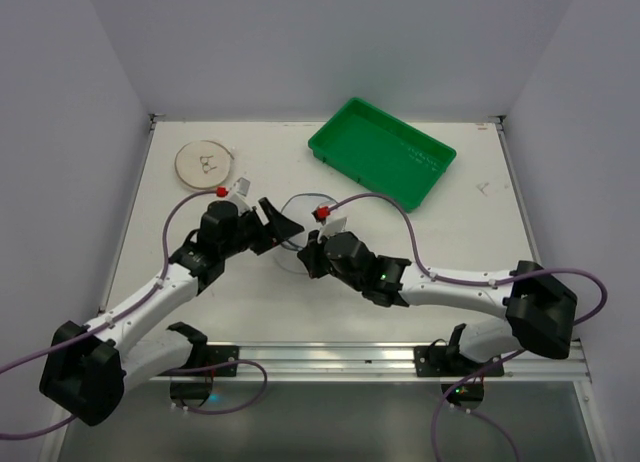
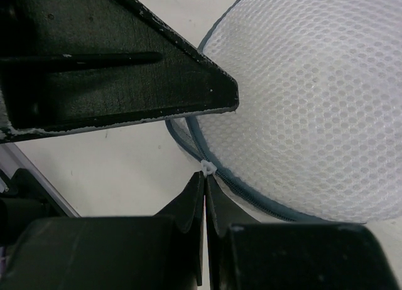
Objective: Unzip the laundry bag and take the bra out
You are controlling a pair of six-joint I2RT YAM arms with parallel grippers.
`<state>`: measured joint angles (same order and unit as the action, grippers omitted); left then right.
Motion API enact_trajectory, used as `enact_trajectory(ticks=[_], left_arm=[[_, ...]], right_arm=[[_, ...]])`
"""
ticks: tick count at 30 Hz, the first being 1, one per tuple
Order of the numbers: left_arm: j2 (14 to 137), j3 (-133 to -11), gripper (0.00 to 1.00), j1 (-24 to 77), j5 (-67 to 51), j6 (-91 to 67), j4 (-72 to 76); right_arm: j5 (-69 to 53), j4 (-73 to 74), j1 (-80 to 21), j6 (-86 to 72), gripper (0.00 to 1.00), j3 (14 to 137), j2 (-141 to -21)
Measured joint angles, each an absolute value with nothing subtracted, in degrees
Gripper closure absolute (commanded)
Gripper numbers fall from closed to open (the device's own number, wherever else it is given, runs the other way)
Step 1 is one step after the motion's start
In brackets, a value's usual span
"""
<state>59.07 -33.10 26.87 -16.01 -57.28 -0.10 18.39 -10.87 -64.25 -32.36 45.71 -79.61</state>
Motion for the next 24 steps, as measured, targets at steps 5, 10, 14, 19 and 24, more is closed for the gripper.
enact_trajectory(ticks=[5,10,14,19,24], left_arm=[[61.06,-32.21,0.73,26.83,-16.03,-57.8,2.07],[61.67,-32.21,1.0,26.74,-15.05,-56.82,1.96],[61.39,-32.47,1.0,26.72,-14.13,-55.92,0.86],[61.36,-33.93,1.0,26.26,-14.04,-54.85,0.25],[62.22,-35.55,1.0,25.28,-14.13,-53.43,-0.71]], right_arm=[[18.33,-11.25,-64.53,-32.38,1.0,45.84,-81.08],[18.46,-11.2,-64.6,-32.29,1.0,45.74,-80.93],[18.52,-9.76,-64.6,-31.38,1.0,44.4,-78.39],[19.27,-8.14,-64.6,-30.55,1.0,41.06,-73.41],[21.37,-6.74,-64.6,-30.35,1.0,36.36,-69.56]])
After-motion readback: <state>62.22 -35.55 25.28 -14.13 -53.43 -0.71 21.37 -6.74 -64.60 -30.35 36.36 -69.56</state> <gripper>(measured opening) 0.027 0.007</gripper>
